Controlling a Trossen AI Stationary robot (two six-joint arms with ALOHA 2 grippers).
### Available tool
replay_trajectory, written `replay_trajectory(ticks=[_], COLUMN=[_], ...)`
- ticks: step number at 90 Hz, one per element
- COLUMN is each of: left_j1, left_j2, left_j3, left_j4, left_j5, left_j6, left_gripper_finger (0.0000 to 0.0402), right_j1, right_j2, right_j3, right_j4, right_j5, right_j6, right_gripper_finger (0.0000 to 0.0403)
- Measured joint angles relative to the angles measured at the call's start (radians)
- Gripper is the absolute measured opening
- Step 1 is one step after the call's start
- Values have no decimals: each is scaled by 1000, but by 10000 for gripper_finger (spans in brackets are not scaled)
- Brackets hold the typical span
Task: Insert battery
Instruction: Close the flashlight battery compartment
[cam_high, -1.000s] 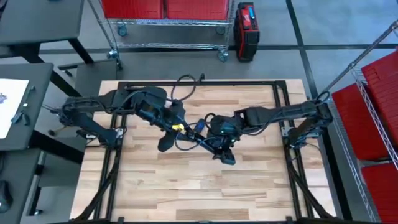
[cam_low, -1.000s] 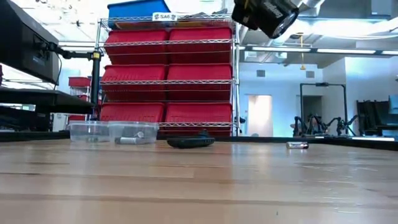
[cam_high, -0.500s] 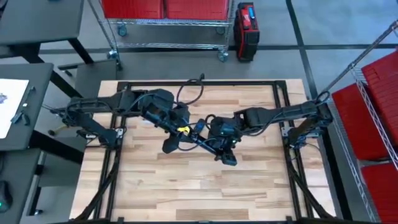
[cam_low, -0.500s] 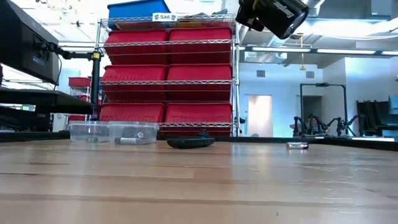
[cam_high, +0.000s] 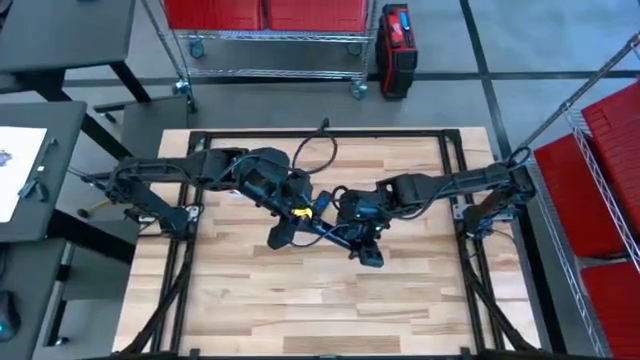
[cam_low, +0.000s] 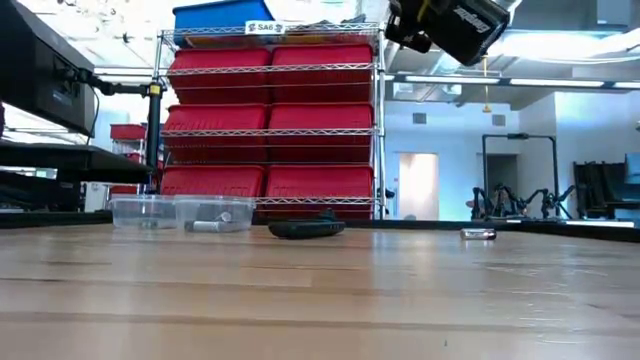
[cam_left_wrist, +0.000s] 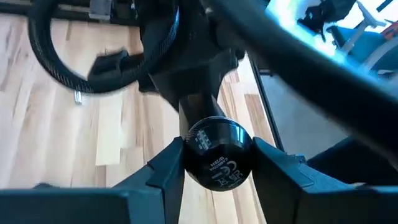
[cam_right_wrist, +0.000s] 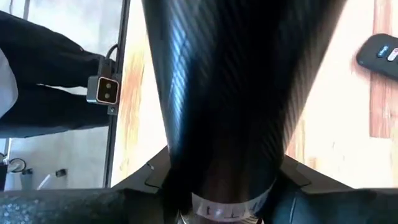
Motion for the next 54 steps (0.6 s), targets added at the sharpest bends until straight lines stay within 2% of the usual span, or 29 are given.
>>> replay_trajectory(ticks=[54], left_j1=[10], left_j2=[-44], left_j3=[-2], left_j4=[-7], left_j5=[-56], left_j6=[16], left_gripper_finger=[135], right_j1=[-6], right_j2=[0], right_j3=[0], right_j4=[20], right_j5=[3], right_j6=[-1], right_gripper_finger=[138])
